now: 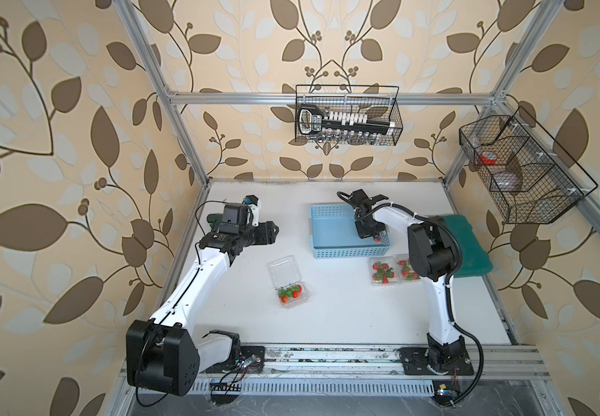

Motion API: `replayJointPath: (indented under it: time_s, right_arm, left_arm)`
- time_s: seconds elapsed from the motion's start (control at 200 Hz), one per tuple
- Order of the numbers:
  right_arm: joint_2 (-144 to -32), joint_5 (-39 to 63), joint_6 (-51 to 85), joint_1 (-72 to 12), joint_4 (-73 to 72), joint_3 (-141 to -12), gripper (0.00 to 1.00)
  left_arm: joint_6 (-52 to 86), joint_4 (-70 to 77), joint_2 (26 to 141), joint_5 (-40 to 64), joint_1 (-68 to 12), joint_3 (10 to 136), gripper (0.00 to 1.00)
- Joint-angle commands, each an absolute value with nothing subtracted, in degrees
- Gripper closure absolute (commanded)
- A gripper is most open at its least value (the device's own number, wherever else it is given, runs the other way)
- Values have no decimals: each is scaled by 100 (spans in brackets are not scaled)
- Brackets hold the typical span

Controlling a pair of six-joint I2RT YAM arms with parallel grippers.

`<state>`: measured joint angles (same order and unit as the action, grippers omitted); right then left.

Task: Pack strawberries into containers
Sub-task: Pick up the strawberry from the basket.

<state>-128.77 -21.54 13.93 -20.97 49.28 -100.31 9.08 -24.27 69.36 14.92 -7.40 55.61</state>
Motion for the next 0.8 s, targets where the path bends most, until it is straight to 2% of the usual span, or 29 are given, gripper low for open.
replayJointPath:
  time_s: [0.0, 0.255, 0.41, 0.6, 0.795]
  right_arm:
    - [-12783, -1758, 1463, -2084, 4953, -10108, 100]
    - [-11957, -1014, 1519, -2140, 4934, -10067, 100]
    - [-11009, -367, 1620, -2413, 4436, -9441, 100]
    - [-10218, 33, 1780, -3070, 4117, -9013, 100]
    - [-9701, 923, 2303, -4087, 3032, -8206, 100]
  left_arm:
    - [818, -2421, 6844, 1536, -686, 5687, 29]
    - [841, -2482, 6712, 1519, -686, 5690, 29]
    - [1155, -2471, 6637, 1650, -686, 5667, 29]
    - [1732, -2417, 6398, 2131, -686, 5597, 29]
    - [2175, -2685, 6176, 1669, -675, 5184, 27]
